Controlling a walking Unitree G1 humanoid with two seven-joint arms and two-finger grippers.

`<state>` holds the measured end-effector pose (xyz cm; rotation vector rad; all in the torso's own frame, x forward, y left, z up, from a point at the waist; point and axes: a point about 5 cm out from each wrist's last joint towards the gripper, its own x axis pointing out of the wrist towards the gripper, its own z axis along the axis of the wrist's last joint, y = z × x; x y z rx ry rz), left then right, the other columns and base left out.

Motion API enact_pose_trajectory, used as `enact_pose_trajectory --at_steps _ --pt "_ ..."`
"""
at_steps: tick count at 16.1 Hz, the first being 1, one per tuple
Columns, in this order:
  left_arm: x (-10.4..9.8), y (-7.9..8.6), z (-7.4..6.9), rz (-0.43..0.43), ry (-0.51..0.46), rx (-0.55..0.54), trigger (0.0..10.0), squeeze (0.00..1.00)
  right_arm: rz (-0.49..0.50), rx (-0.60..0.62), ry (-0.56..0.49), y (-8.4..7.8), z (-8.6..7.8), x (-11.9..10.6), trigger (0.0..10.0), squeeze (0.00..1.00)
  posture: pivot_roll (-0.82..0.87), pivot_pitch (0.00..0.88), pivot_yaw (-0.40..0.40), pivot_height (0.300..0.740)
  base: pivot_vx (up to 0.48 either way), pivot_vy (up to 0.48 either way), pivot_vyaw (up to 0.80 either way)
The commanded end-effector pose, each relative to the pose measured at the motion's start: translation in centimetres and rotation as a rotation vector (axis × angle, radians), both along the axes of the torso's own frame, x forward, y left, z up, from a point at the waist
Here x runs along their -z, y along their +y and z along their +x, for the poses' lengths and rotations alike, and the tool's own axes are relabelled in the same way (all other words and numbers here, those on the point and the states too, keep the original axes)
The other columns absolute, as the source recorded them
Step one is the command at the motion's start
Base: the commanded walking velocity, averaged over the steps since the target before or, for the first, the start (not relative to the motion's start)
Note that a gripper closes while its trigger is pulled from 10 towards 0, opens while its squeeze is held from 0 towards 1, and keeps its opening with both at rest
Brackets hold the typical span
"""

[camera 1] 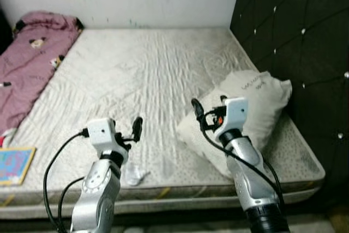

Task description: Clean up the room

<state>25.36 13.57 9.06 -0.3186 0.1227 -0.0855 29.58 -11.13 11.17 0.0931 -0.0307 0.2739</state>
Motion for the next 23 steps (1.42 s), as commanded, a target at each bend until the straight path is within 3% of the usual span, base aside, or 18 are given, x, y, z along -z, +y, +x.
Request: enact_pose_trajectory --at_steps 1,8,13,20,23 --pt "0.1 0.0 0.1 -0.017 0.013 -0.023 10.0 0.0 0.014 -0.024 -0.014 0.9 0.3 -0.4 10.0 0.0 0.1 0.0 -0.008 0.74 0.0 0.48 0.0" --pt "0.0 -0.2 0.5 -0.009 0.013 -0.017 10.0 0.0 0.027 -0.034 -0.014 1.5 0.7 -0.6 10.0 0.0 0.1 0.0 -0.009 0.74 0.0 0.48 0.0" --pt "-0.3 -0.4 0.8 0.001 -0.001 -0.013 10.0 0.0 0.005 -0.061 -0.021 1.7 0.6 -0.5 10.0 0.0 0.1 0.0 -0.009 0.74 0.0 0.0 0.0" --pt "-0.7 -2.2 1.7 -0.005 -0.022 0.059 10.0 0.0 -0.004 -0.042 -0.004 1.9 1.1 -0.2 10.0 0.0 0.14 0.0 -0.014 0.74 0.0 0.0 0.63" --pt "-0.3 -1.5 2.0 -0.03 0.013 0.036 10.0 0.0 0.001 -0.026 -0.001 1.8 1.1 0.0 10.0 0.0 0.11 0.0 0.011 0.74 0.0 0.0 0.0"
